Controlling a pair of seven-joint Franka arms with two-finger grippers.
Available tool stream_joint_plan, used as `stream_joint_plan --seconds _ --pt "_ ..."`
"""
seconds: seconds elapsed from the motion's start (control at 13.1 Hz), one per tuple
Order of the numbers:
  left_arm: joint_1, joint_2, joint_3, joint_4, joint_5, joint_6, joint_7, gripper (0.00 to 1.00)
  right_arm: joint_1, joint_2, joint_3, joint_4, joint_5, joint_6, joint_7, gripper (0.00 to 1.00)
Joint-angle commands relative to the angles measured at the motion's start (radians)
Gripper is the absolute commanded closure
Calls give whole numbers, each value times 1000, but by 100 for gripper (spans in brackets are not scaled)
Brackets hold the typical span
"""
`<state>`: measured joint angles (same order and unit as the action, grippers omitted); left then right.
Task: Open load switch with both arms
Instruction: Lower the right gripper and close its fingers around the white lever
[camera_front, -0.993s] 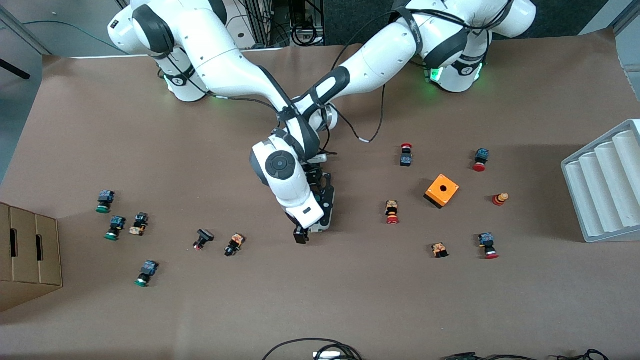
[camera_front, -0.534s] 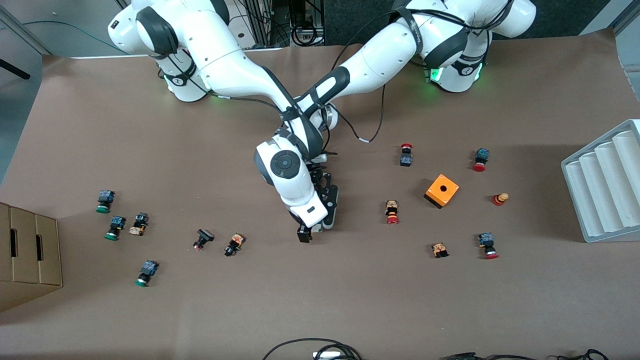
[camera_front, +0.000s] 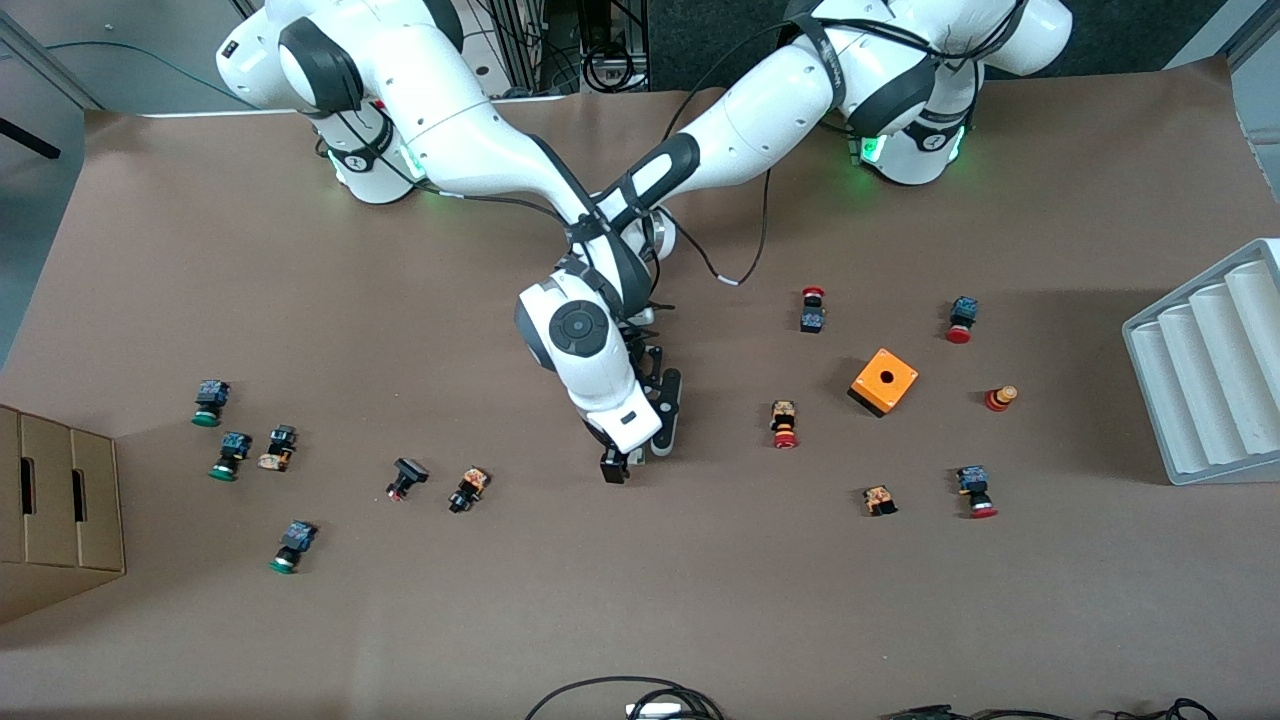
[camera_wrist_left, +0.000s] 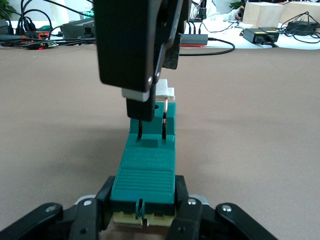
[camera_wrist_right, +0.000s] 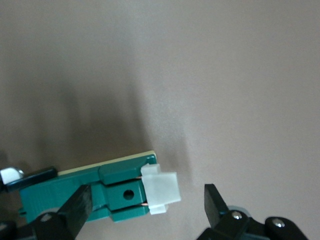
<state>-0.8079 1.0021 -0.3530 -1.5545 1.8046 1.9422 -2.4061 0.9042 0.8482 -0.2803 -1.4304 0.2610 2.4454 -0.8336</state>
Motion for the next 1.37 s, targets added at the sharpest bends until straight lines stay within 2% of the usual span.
stream_joint_plan --seconds 0.0,0.69,1.3 --pt "-27 15 6 17 7 -6 -22 54 10 29 -16 39 35 -6 2 0" --pt "-28 15 6 17 7 -6 -22 54 12 34 -16 39 35 -5 14 0" --pt "-28 15 6 17 7 -6 -22 54 21 37 -16 39 35 11 22 7"
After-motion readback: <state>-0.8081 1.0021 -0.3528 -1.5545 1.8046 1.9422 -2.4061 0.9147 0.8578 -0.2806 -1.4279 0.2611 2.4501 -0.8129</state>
